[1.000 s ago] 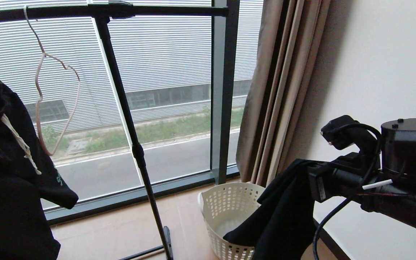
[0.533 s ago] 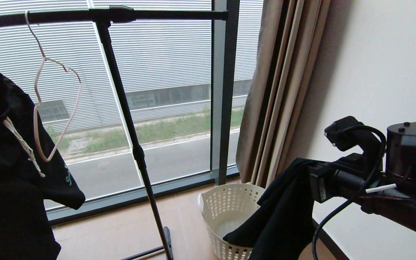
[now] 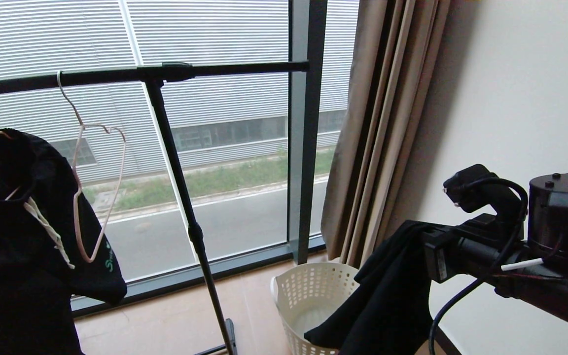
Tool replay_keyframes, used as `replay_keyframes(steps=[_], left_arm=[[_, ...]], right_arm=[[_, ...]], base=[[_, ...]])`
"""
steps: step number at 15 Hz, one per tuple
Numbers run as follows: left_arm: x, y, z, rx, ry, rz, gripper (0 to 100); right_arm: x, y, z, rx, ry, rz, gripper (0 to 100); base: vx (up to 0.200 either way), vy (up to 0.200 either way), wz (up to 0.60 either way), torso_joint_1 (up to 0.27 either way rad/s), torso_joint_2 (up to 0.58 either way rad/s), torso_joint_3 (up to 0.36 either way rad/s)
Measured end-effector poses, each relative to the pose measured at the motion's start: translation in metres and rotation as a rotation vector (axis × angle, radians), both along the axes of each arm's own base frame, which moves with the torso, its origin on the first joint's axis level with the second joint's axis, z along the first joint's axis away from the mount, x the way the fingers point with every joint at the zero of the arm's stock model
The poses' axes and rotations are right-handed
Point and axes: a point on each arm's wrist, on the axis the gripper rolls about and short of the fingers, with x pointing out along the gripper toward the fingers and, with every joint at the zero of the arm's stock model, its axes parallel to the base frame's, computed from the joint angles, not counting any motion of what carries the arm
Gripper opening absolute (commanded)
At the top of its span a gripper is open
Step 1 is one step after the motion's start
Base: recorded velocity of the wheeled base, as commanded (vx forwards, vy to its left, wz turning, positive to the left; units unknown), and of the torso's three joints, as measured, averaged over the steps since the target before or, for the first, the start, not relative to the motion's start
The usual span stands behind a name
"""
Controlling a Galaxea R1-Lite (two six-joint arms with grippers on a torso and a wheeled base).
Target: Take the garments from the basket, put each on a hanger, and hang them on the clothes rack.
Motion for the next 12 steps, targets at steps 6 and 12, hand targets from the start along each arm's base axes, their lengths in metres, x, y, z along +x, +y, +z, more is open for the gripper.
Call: replay_keyframes(steps=[6,12], left_arm=[[0.0000,0.0000,-0.0002,0.001,0.001,0.000,100],[0.0000,0.0000,0.0000,0.003,-0.001,-0.001,100]], right_arm=[[-0.0001,0.0001,-0.0011,-0.003,0.003,0.002,0],[-0.0005,0.0012,-0.0009,-0.024,-0.005,0.012,0]], base=[[0.000,0.000,0.00,0.243,-0.57,-0.330],[0.000,0.000,0.00,0.191,-0.43,-0.245]])
